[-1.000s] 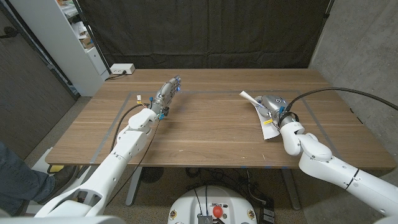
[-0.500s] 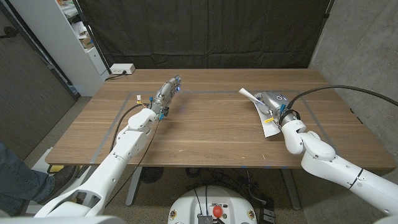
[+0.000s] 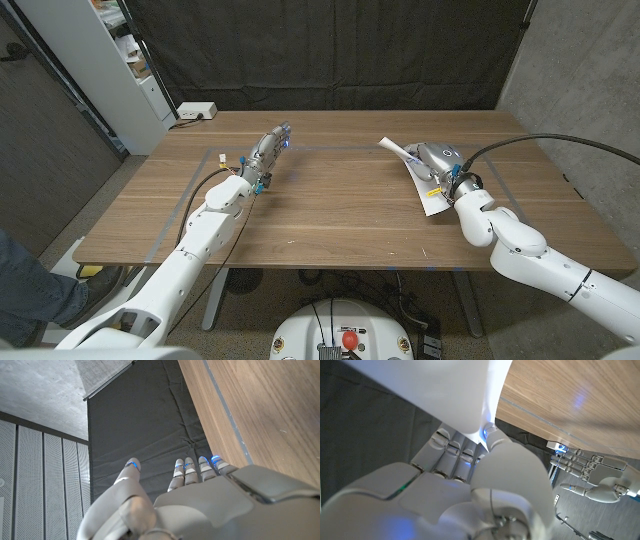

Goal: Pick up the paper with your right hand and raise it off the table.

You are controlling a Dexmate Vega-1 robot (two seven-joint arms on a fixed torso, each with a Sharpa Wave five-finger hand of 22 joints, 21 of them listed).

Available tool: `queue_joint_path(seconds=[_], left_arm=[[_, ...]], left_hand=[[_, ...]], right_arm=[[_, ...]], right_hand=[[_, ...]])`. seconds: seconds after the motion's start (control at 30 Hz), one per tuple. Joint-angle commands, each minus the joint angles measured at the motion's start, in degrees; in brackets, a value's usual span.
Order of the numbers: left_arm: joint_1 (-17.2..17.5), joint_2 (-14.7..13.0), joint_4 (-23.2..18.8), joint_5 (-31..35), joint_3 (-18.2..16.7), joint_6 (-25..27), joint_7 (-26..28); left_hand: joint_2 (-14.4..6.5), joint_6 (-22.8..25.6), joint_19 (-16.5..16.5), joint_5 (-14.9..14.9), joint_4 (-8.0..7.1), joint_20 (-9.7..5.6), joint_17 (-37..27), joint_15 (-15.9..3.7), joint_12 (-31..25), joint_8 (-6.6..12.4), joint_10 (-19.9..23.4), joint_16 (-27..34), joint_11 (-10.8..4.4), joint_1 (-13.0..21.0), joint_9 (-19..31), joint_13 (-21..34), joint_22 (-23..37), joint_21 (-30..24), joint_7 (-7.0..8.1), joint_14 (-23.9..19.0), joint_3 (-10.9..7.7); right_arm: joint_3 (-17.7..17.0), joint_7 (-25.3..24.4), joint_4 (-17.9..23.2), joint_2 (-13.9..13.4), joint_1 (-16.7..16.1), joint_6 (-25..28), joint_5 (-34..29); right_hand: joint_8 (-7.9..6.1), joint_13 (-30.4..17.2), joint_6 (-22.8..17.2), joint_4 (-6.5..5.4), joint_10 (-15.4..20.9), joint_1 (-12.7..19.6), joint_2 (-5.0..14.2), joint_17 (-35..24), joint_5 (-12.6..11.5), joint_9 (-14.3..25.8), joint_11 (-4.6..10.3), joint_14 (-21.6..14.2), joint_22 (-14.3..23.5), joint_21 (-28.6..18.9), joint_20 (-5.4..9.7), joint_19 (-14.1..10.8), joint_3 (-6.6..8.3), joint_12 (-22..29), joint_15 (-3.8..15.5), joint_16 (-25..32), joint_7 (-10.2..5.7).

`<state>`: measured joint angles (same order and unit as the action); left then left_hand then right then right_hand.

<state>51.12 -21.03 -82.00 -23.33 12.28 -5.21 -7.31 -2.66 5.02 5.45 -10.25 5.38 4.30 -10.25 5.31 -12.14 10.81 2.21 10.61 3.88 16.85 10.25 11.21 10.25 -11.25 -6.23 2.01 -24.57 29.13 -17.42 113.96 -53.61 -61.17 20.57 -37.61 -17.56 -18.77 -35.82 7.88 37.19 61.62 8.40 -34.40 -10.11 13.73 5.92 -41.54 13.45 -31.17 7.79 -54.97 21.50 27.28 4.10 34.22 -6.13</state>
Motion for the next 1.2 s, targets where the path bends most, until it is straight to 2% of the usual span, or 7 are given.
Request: queue_joint_path(seconds=[0.03, 0.43, 0.63, 1.2], left_arm=[[1.24, -0.57, -1.46, -0.28, -0.47, -0.19, 0.21], [2.22, -1.30, -2.66, -0.48, -1.04, -0.28, 0.31], [2.35, -1.42, -2.70, -0.52, -1.04, -0.21, 0.28], [2.71, -1.82, -3.76, -0.54, -1.34, -0.01, 0.59]], left_hand=[[-0.53, 0.23, 0.41, 0.06, 0.25, 0.17, -0.16, 0.01, -0.06, 0.04, -0.04, 0.16, -0.02, -0.05, 0.16, 0.08, 0.15, -0.09, 0.08, -0.05, -0.06], [-0.59, 0.23, 0.42, 0.05, 0.35, 0.15, -0.16, 0.04, -0.06, 0.03, -0.04, 0.16, 0.01, -0.07, 0.16, 0.08, 0.15, -0.10, 0.07, -0.05, -0.07], [-0.62, 0.23, 0.45, 0.05, 0.41, 0.18, -0.16, 0.03, -0.06, 0.03, -0.04, 0.16, -0.03, -0.07, 0.16, 0.08, 0.15, -0.10, 0.06, -0.04, -0.08], [-0.68, 0.34, 0.46, 0.04, 0.57, 0.14, -0.15, 0.06, -0.05, 0.06, -0.04, 0.16, 0.07, -0.08, 0.16, 0.08, 0.14, -0.12, 0.07, -0.02, -0.10]], right_arm=[[-1.08, 0.99, 0.52, -0.40, 0.03, -3.42, -1.34], [-1.95, 2.20, 1.69, -0.31, -0.31, -3.93, -3.30], [-2.53, 2.34, 2.12, -0.47, -0.47, -4.64, -4.13], [-3.98, 4.08, 2.91, -0.26, -0.15, -5.40, -5.26]], right_hand=[[0.22, -0.28, -0.29, -0.22, -0.12, 0.04, 0.32, -0.20, -0.06, 0.31, 0.45, 0.11, 0.17, -0.40, 4.70, 0.54, -0.05, 0.30, 8.28, -0.37, -0.38], [0.39, -0.50, -0.21, -0.25, -0.41, 0.09, 0.38, -0.47, -0.07, 0.54, 0.68, 0.32, 0.15, -0.71, 4.58, 1.45, -0.11, 0.28, 8.24, -1.14, -0.58], [0.52, -0.71, -0.35, -0.49, -0.43, -0.30, 0.21, -0.36, -0.06, 0.68, 0.86, 1.18, 0.04, -0.59, 3.61, 3.48, -0.28, 0.36, 7.90, -2.47, -0.83], [0.68, -0.91, -0.48, -0.45, -0.39, -0.26, 0.23, -0.59, -0.12, 0.82, 0.69, 1.00, -0.14, -1.24, 3.68, 3.72, -0.33, 0.46, 8.08, -3.19, -0.74]])
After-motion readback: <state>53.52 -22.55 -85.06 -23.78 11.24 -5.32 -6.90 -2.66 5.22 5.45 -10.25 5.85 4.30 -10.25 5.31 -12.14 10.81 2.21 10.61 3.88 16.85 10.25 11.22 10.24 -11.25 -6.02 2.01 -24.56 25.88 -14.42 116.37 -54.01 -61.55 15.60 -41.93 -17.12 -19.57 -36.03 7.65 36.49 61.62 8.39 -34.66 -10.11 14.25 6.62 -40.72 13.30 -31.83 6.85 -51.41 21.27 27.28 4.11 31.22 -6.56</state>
